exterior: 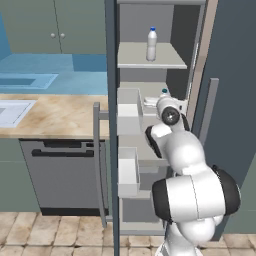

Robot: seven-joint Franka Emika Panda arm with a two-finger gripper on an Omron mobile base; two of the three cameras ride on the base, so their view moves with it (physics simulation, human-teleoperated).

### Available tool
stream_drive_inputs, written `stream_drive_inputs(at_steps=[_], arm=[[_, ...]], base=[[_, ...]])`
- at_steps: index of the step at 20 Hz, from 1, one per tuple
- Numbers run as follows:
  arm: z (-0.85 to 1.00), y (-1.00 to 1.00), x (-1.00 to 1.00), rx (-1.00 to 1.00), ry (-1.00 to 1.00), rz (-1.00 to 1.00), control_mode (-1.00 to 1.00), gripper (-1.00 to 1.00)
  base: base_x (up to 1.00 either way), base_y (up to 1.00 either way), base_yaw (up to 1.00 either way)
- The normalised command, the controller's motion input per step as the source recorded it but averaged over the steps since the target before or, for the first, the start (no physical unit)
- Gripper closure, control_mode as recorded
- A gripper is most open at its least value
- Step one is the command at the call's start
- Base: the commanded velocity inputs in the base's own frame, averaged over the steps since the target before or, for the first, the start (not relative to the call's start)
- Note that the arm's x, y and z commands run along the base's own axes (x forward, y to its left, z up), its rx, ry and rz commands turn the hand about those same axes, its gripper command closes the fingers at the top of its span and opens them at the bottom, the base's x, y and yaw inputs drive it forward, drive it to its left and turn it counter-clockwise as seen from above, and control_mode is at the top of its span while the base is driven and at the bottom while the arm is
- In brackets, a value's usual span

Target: Take the bottled waters from the counter and place them in the freezer to freeze. Close the freezer door after placing the bottles.

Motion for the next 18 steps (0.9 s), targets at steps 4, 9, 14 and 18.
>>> stream_drive_inputs(at_steps=[4, 9, 14, 18], arm=[[0.00, -0.13, 0.15, 0.01, 0.04, 0.03, -1.00, 1.00], [0.09, -0.04, 0.15, 0.00, 0.08, 0.05, -1.00, 1.00], [0.04, -0.01, 0.24, 0.00, 0.10, 0.04, -1.00, 1.00], [0.00, -0.03, 0.27, 0.00, 0.06, 0.05, -1.00, 1.00]], base=[[0.00, 0.00, 0.00], [0.00, 0.00, 0.00], [0.00, 0.00, 0.00], [0.00, 0.00, 0.00]])
